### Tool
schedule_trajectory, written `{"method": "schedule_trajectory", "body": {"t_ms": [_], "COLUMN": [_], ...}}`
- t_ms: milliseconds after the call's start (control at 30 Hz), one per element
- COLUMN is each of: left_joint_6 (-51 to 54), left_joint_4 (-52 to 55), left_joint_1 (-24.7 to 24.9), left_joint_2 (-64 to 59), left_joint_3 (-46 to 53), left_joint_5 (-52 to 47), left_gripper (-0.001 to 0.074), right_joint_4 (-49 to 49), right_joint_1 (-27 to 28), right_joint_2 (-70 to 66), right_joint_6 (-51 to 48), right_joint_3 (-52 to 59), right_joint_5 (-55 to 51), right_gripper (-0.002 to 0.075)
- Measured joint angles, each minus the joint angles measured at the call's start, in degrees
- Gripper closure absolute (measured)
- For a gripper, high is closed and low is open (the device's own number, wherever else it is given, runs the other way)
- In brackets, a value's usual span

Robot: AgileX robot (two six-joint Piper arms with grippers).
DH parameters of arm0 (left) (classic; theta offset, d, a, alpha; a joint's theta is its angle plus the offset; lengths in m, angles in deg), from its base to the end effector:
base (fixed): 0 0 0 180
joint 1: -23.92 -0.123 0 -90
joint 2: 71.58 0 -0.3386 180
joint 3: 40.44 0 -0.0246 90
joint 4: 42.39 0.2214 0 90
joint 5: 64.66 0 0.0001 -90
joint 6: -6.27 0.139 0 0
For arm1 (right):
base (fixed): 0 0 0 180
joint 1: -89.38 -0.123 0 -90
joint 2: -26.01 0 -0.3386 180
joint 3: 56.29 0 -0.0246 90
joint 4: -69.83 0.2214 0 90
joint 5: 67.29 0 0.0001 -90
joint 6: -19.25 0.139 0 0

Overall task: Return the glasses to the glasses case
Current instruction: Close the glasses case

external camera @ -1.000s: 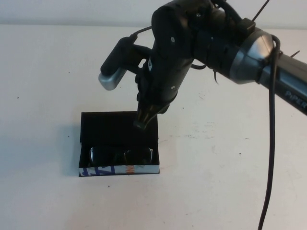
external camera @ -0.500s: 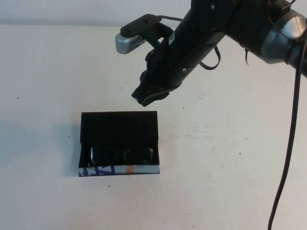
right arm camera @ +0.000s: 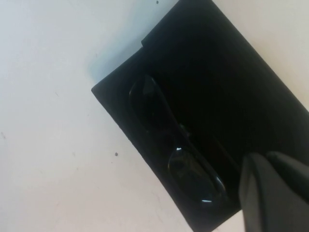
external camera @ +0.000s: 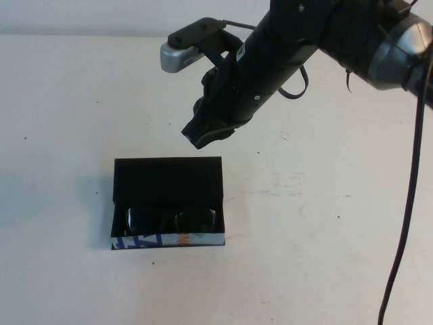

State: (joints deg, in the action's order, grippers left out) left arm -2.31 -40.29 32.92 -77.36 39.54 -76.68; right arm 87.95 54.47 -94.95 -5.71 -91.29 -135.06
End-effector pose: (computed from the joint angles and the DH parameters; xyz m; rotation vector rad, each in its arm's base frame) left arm 0.0197 -0.0020 0.1791 0.0312 1.7100 -0.1952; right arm 0.3496 0.2928 0.3352 -1.2743 2.3516 0.4848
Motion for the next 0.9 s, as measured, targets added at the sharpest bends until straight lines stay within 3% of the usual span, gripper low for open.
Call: {"method": "schedule_trajectory", "body": {"t_ms": [300,533,700,900], "left_joint_6": [-12.8,-17.2,-4.2,26.7], "left_joint_4": [-5.1,-6.7,-11.7,-35.9], "left_joint_1": [0.0,0.0,0.0,0.0], "left_joint_2": [0.0,-12.7,-30.1,-49.9], "left_joint_3": [0.0,-12.9,-24.8,-31.3], "left_joint_5": [8.1,-7.7,-20.0,-27.9], "left_gripper": [0.0738,0.0738,0.0738,0.0738], "right_joint_4": [1.2,1.4,1.2,-3.5], "right_joint_1": [1.7,2.1,2.1,2.2], "right_joint_2": [0.0,0.0,0.0,0.0], "right_joint_6": [0.0,2.3,2.9,5.4], "right_joint_3": [0.0,0.0,0.0,0.0], "right_joint_5": [-0.1,0.4,0.2,-0.2], "right_gripper": [0.0737,0.0737,0.0737,0.0737]}}
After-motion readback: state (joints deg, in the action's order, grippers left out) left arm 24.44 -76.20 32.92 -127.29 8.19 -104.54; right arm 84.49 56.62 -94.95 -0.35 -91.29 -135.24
